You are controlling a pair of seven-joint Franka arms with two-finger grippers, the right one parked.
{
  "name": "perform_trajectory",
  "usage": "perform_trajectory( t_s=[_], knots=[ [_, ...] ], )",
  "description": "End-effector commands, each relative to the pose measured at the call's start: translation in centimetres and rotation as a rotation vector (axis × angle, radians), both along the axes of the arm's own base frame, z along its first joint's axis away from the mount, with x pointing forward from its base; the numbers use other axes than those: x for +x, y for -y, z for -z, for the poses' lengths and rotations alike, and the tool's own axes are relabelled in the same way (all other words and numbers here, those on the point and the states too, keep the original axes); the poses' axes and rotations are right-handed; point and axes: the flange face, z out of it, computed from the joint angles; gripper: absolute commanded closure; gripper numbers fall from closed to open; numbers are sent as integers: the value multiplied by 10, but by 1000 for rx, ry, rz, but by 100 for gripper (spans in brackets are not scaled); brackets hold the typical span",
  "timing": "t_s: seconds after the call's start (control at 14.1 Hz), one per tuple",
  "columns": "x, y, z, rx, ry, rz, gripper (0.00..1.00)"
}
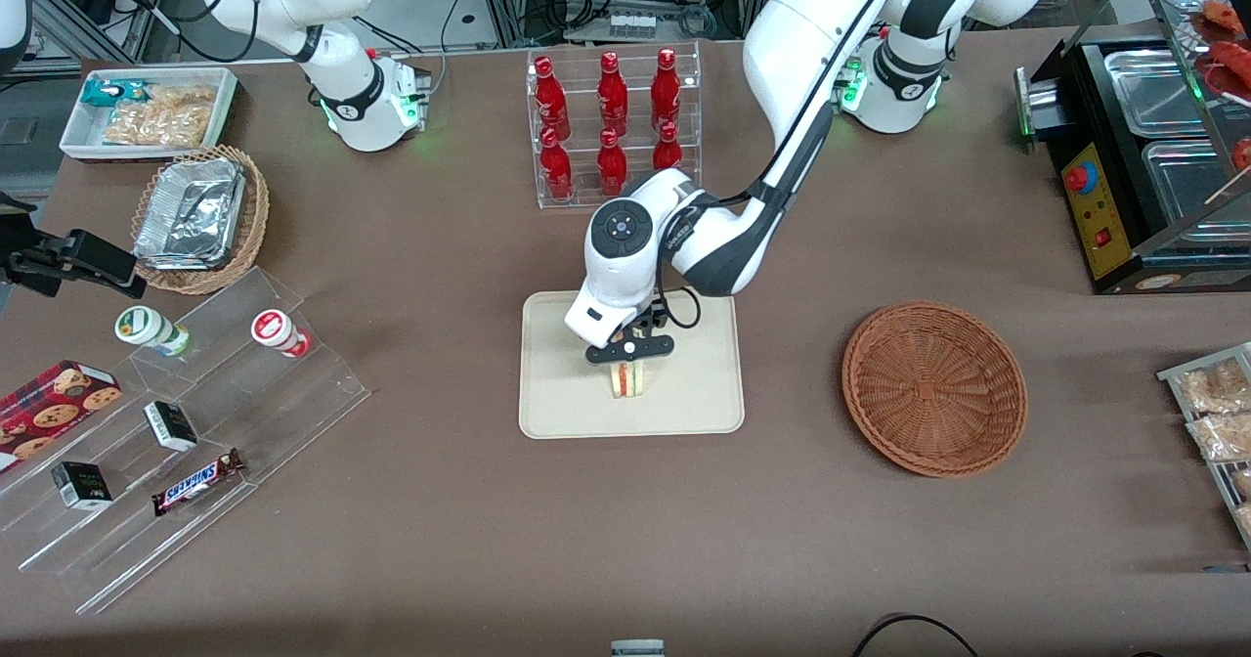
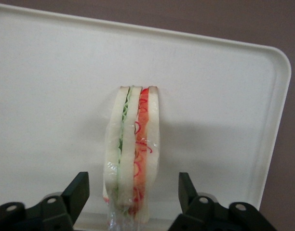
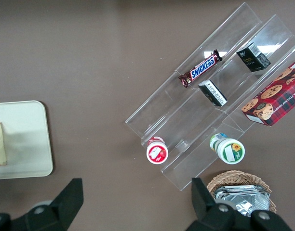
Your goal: Place sandwich from basket to tray
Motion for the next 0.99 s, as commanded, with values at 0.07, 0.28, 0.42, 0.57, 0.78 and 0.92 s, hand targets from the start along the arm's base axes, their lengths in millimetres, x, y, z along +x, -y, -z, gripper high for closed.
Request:
perform_trajectory(
  t_s=[0.07, 0.28, 0.42, 0.57, 0.78, 0.92],
  knots=[
    [7, -35, -56, 123, -14, -46, 0],
    [34, -91, -103, 142, -62, -124, 0],
    [51, -127, -116, 138, -66, -160, 0],
    [66, -172, -130, 127, -72, -133, 0],
    [78, -244, -144, 107, -101, -77, 0],
    [80, -292, -151, 105, -133, -32, 0]
  ],
)
